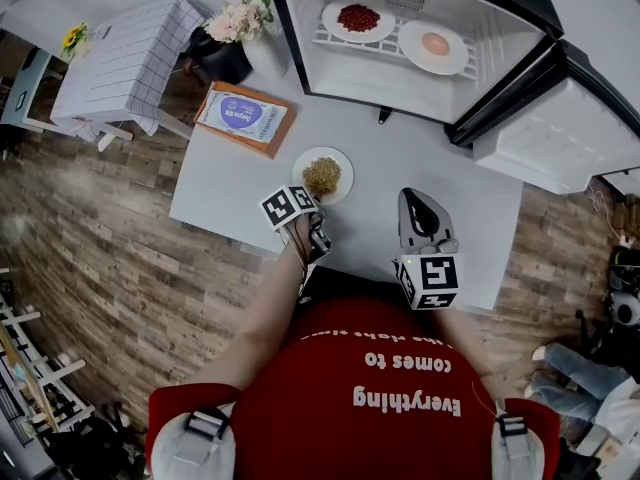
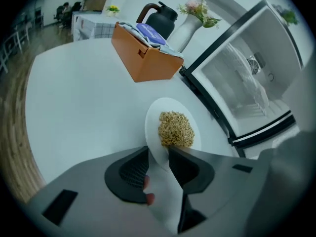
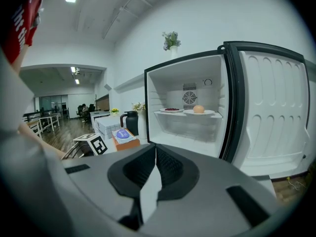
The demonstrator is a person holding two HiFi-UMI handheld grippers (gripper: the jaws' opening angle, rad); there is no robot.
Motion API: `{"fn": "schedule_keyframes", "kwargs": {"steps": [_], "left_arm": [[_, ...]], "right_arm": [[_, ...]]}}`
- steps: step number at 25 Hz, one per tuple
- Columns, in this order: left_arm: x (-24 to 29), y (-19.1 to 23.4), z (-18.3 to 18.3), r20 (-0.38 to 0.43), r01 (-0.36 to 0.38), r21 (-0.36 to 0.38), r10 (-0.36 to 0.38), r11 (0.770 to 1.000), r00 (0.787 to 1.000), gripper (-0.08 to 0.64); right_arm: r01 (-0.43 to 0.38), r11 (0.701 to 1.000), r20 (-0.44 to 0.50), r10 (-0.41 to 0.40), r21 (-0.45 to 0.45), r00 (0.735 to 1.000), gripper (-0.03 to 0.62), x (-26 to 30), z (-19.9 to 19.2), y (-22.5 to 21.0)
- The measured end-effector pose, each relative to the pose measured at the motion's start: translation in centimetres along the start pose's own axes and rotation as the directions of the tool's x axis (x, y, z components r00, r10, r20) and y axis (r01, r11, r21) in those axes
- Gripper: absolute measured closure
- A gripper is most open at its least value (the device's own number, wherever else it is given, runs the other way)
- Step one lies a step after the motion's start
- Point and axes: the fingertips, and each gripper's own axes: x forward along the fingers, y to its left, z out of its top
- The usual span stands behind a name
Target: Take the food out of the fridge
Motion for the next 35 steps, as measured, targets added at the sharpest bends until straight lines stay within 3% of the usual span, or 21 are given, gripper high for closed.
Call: {"fn": "schedule_keyframes", "kwargs": {"steps": [4,9,12,14,18,19,22,26,30,35], "left_arm": [[0.1,0.5,0.1,0.011,-0.079,0.168,0.078,0.983,0.997,0.442],[-0.9,1.2,0.8,0.068,-0.147,0.252,0.134,0.956,0.989,0.44],[-2.4,0.9,2.6,0.174,-0.225,0.337,0.175,0.914,0.969,0.44],[-4.0,-0.3,4.3,0.294,-0.282,0.407,0.168,0.869,0.941,0.442],[-8.5,-4.8,7.6,0.527,-0.367,0.552,0.027,0.749,0.849,0.455],[-9.7,-6.1,8.1,0.569,-0.382,0.573,-0.017,0.725,0.822,0.49],[-12.9,-9.5,8.8,0.645,-0.399,0.616,-0.144,0.679,0.751,0.551],[-16.1,-12.8,8.8,0.664,-0.374,0.654,-0.263,0.657,0.7,0.551],[-18.4,-15.1,8.4,0.656,-0.32,0.677,-0.345,0.662,0.672,0.551],[-19.3,-16.4,7.6,0.623,-0.286,0.712,-0.389,0.642,0.679,0.552]], "right_arm": [[0.002,1.0,-0.003,-0.002,0.004,1.0,0.578,0.1,-0.1,-0.1],[0.002,1.0,-0.003,-0.002,0.006,1.0,0.578,0.2,-0.1,-0.2],[0.0,1.0,-0.004,0.0,0.008,1.0,0.578,0.2,-0.1,-0.3],[-0.001,1.0,-0.005,0.001,0.007,1.0,0.578,0.3,-0.2,-0.3],[-0.001,1.0,0.001,0.001,0.008,1.0,0.578,0.2,-0.1,-0.3],[0.0,1.0,0.002,0.0,0.008,1.0,0.578,0.2,-0.1,-0.3],[0.003,1.0,0.006,-0.003,0.009,1.0,0.578,0.1,0.0,-0.3],[0.004,1.0,0.015,-0.004,0.01,1.0,0.578,0.0,0.2,-0.3],[-0.001,1.0,0.01,0.001,0.018,1.0,0.578,0.0,0.1,-0.1],[-0.008,1.0,0.007,0.008,0.02,1.0,0.578,0.2,0.0,0.0]]}}
